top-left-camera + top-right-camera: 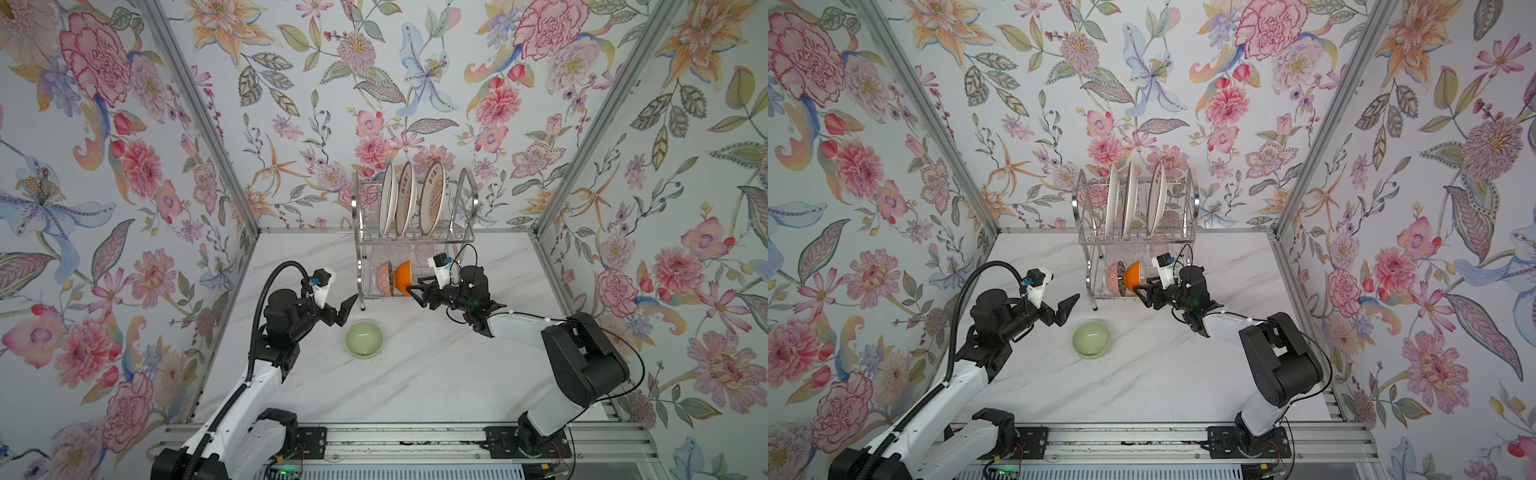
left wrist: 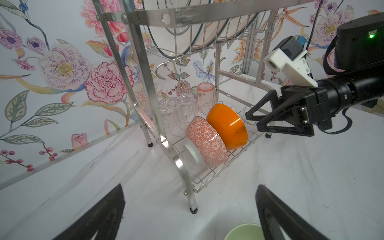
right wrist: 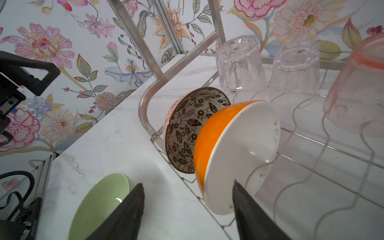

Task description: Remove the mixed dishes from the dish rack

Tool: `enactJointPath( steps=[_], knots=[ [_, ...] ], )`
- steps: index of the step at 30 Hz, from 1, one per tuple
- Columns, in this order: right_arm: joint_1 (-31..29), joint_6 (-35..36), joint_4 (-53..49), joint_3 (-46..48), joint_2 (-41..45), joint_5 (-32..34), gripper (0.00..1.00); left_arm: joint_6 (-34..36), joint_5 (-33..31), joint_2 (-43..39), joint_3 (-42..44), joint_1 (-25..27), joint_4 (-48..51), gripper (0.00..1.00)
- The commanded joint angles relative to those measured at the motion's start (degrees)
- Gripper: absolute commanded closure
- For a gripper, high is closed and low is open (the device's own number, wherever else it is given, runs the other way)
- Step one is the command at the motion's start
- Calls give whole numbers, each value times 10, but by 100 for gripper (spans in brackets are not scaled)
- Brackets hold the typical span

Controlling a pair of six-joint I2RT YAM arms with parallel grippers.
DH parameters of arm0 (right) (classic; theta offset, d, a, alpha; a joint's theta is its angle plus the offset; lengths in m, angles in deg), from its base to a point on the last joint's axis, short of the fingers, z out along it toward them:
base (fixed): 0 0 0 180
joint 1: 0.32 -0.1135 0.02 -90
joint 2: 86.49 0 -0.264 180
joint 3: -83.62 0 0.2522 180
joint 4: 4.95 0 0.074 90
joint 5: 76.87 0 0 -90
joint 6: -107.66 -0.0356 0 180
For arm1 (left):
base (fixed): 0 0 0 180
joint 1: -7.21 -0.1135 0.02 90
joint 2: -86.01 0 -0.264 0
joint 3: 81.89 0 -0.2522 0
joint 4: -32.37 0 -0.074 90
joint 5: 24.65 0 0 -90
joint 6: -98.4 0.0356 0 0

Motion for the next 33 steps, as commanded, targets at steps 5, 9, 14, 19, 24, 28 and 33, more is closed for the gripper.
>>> enactJointPath(
  steps=[5,9,14,19,24,28,33],
  knots=[
    [4,-47,37,-46,-55,-31,35,-5,0,13,12,8,-38,1],
    [5,-57,46,-63,-82,-43,37,-3,-14,18,8,11,-27,1],
    [6,-69,47,-85,-107,-54,40,-8,-27,18,9,11,-27,1],
    [7,-85,57,-96,-128,-70,45,-8,-26,25,7,11,-26,1],
    [8,-97,69,-102,-143,-84,52,-6,-25,36,3,12,-25,1],
    [9,-106,70,-111,-152,-94,58,-5,-26,43,-1,12,-27,1],
    [11,-114,78,-114,-158,-99,66,-4,-26,47,-4,12,-28,1]
  ],
)
